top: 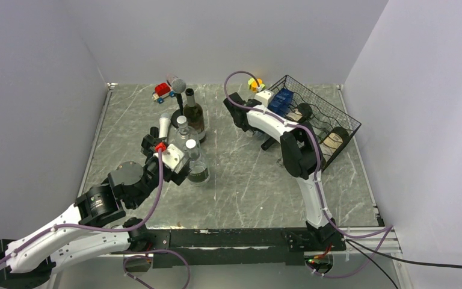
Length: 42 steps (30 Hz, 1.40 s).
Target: Put the wine bottle on the wine rack
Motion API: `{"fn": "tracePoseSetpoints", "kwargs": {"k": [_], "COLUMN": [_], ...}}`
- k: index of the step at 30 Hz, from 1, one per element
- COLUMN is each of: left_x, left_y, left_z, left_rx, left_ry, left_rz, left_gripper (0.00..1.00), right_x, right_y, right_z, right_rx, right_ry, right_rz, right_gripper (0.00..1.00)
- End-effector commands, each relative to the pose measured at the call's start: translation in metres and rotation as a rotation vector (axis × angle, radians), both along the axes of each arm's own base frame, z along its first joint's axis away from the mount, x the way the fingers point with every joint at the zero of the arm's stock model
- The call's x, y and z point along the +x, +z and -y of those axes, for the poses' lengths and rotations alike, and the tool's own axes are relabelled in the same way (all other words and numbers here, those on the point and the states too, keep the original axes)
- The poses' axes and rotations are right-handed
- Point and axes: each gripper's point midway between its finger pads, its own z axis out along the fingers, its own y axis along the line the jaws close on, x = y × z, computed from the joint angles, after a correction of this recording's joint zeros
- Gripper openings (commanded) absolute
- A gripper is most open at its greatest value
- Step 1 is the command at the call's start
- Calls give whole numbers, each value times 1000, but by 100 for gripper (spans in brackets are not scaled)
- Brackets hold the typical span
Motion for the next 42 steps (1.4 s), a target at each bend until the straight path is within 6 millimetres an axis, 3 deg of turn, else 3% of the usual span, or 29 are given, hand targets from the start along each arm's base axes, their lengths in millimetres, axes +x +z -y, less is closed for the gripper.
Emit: {"fn": "tracePoseSetpoints", "kwargs": {"k": [1,5,8,16,24,33,42], "left_x": [0,-1,-1,-2,-3,-4,-6], "left_y": [14,14,13,8,10,13,17], "left_z": [-6,-6,-6,-10,-14,-14,-12], "left_rx": [-64,-74,-78,-59,-67,-90,-156], "left_ry": [28,25,26,38,45,41,43], "left_rz": [6,9,6,-13,-7,-10,-29], "left_gripper": [99,99,99,99,99,99,99], "right_x": [28,28,29,31,31,17,5], "right_y": [53,48,42,24,35,84,138], "right_z": [11,2,-5,-18,-26,-26,-68], "right_rx": [0,42,66,127,159,180,263], "right_ry": [-37,45,90,143,195,268,621], "right_rz": [172,159,135,54,55,108,65], "right_gripper": [0,33,50,71,86,98,100]}}
